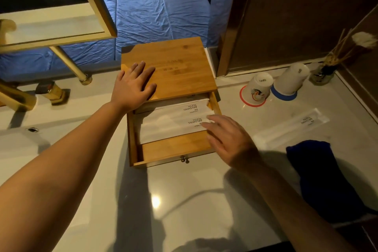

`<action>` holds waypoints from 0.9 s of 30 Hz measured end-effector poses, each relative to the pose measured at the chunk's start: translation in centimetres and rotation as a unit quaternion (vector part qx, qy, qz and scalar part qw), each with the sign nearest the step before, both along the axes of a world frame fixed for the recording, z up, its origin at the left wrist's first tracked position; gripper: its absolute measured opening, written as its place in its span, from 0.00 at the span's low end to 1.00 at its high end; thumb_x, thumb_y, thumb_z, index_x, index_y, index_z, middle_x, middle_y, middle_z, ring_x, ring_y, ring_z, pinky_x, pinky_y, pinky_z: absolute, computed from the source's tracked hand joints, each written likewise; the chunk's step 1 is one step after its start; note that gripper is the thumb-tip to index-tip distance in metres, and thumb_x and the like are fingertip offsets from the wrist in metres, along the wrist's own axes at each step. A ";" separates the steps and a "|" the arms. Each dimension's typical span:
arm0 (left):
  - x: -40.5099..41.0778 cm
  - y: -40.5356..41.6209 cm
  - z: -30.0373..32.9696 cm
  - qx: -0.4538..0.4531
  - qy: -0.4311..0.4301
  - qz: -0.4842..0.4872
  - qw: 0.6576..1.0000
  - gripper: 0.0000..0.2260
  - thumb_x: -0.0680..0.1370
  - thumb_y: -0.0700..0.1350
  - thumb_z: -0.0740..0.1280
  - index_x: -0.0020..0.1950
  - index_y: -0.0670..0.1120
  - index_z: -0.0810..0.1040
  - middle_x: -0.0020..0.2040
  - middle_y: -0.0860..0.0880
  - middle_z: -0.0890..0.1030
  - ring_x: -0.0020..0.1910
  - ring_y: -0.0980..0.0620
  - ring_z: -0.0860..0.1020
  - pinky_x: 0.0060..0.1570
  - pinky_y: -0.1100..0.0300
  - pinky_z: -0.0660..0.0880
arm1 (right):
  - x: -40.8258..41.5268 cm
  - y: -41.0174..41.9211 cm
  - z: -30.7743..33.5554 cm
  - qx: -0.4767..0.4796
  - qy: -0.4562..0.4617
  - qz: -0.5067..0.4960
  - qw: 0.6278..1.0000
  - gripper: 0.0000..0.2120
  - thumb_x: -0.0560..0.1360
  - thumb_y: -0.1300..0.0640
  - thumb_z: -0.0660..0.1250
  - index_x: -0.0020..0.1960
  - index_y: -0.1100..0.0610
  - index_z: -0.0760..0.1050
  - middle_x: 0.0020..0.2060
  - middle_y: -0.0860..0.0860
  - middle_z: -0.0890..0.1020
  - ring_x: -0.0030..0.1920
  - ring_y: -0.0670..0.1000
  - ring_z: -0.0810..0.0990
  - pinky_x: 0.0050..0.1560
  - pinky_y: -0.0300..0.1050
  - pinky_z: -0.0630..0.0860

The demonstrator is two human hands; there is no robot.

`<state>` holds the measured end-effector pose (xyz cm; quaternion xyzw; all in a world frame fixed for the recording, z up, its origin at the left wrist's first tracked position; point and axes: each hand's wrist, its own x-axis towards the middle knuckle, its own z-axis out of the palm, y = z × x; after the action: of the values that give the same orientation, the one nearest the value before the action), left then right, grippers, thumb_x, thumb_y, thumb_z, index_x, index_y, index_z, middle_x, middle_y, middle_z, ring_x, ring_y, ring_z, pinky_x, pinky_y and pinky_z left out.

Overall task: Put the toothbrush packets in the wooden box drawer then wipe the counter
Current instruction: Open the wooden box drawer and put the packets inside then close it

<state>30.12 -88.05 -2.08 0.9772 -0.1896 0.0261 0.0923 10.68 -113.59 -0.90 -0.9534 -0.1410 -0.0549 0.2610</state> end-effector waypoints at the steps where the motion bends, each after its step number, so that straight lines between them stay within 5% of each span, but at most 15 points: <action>1: 0.0 0.0 0.0 0.003 0.000 0.001 1.000 0.27 0.76 0.62 0.49 0.75 0.57 0.58 0.78 0.47 0.58 0.77 0.47 0.54 0.72 0.46 0.51 | -0.6 -1.7 -0.4 -0.015 -0.055 -0.025 0.998 0.16 0.78 0.53 0.57 0.60 0.59 0.76 0.58 0.57 0.80 0.59 0.53 0.78 0.59 0.48 0.77; 4: -0.1 0.0 0.1 0.003 0.000 0.001 1.000 0.27 0.76 0.62 0.49 0.75 0.57 0.58 0.78 0.47 0.58 0.77 0.48 0.54 0.72 0.46 0.51 | -1.8 -7.1 -2.0 -0.116 -0.070 -0.103 0.985 0.11 0.75 0.61 0.63 0.55 0.61 0.80 0.52 0.60 0.83 0.52 0.56 0.82 0.51 0.49 0.81; 10: -0.1 -0.1 0.1 0.011 0.001 0.008 1.000 0.29 0.75 0.63 0.48 0.75 0.57 0.58 0.78 0.47 0.58 0.77 0.47 0.54 0.72 0.46 0.51 | -2.4 -12.8 -3.5 -0.211 0.184 -0.164 0.946 0.19 0.78 0.60 0.59 0.69 0.55 0.68 0.70 0.53 0.69 0.70 0.53 0.65 0.71 0.46 0.61; 15: -0.2 -0.1 0.2 0.019 0.002 0.006 1.000 0.28 0.76 0.62 0.48 0.75 0.57 0.57 0.78 0.47 0.57 0.77 0.47 0.53 0.72 0.46 0.51 | -2.3 -12.6 -3.8 -0.178 0.122 -0.154 0.964 0.14 0.75 0.63 0.64 0.60 0.60 0.77 0.59 0.59 0.80 0.61 0.59 0.75 0.62 0.50 0.71; 21: -0.3 -0.2 0.3 0.020 0.006 0.008 1.000 0.28 0.76 0.62 0.48 0.75 0.57 0.56 0.78 0.47 0.56 0.77 0.47 0.53 0.72 0.46 0.50 | -1.2 -9.3 -3.9 -0.208 0.121 -0.120 0.963 0.15 0.76 0.57 0.65 0.62 0.56 0.75 0.59 0.53 0.79 0.58 0.54 0.75 0.59 0.45 0.71; 24: -0.3 -0.2 0.4 0.021 0.008 0.010 1.000 0.28 0.76 0.62 0.47 0.75 0.56 0.56 0.78 0.47 0.56 0.77 0.47 0.53 0.72 0.46 0.50 | -0.7 -7.9 -3.9 -0.235 0.128 -0.119 0.956 0.17 0.62 0.53 0.78 0.50 0.55 0.82 0.46 0.52 0.85 0.46 0.52 0.81 0.46 0.44 0.78; 27: -0.3 -0.1 0.4 0.024 0.007 0.009 1.000 0.28 0.76 0.62 0.48 0.75 0.56 0.56 0.78 0.47 0.57 0.77 0.47 0.53 0.72 0.45 0.51 | -0.6 -7.1 -3.4 -0.158 0.113 -0.123 0.973 0.16 0.74 0.56 0.67 0.61 0.56 0.76 0.58 0.53 0.80 0.58 0.53 0.76 0.56 0.44 0.74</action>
<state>29.84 -88.18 -1.65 0.9810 -0.1804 0.0160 0.0696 10.11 -120.69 -4.26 -0.9927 0.0013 0.0441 0.1123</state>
